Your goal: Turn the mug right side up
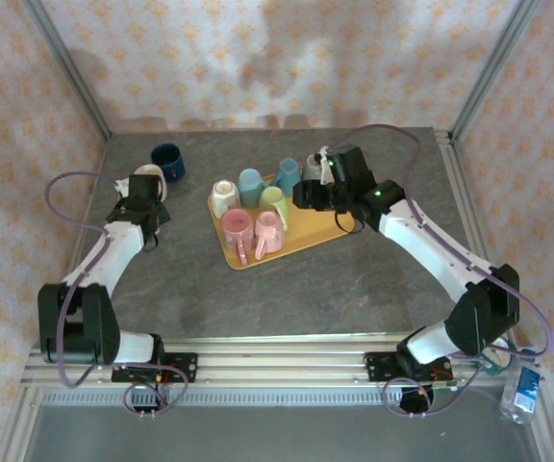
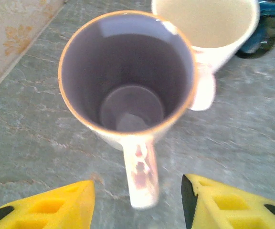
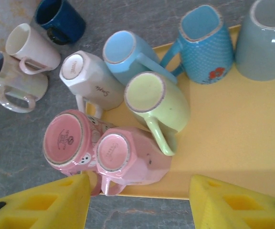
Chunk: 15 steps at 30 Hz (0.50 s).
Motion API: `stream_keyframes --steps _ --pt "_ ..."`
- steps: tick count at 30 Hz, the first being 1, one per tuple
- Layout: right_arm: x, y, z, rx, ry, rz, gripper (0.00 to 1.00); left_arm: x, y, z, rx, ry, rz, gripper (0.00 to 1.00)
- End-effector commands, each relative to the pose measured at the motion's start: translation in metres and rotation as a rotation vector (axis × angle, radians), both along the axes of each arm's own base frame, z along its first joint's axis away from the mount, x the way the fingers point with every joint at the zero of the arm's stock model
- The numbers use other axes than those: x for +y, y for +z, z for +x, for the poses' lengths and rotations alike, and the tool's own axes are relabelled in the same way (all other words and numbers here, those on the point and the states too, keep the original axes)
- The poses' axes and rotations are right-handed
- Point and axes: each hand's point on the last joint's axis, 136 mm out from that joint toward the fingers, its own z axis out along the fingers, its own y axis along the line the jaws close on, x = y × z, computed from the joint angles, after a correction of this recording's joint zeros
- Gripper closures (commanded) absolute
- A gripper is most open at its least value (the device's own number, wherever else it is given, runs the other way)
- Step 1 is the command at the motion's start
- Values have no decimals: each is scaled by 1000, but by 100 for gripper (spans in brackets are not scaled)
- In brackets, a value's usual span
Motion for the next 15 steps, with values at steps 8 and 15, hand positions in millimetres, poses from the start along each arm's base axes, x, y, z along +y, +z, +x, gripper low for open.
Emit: stream_keyframes --steps 8,15 --pt "-38 -32 -18 105 -192 -43 48 -106 63 -33 -151 -387 -367 46" --pt "-65 -46 5 59 -146 -210 47 -174 74 -45 -117 -682 -451 47"
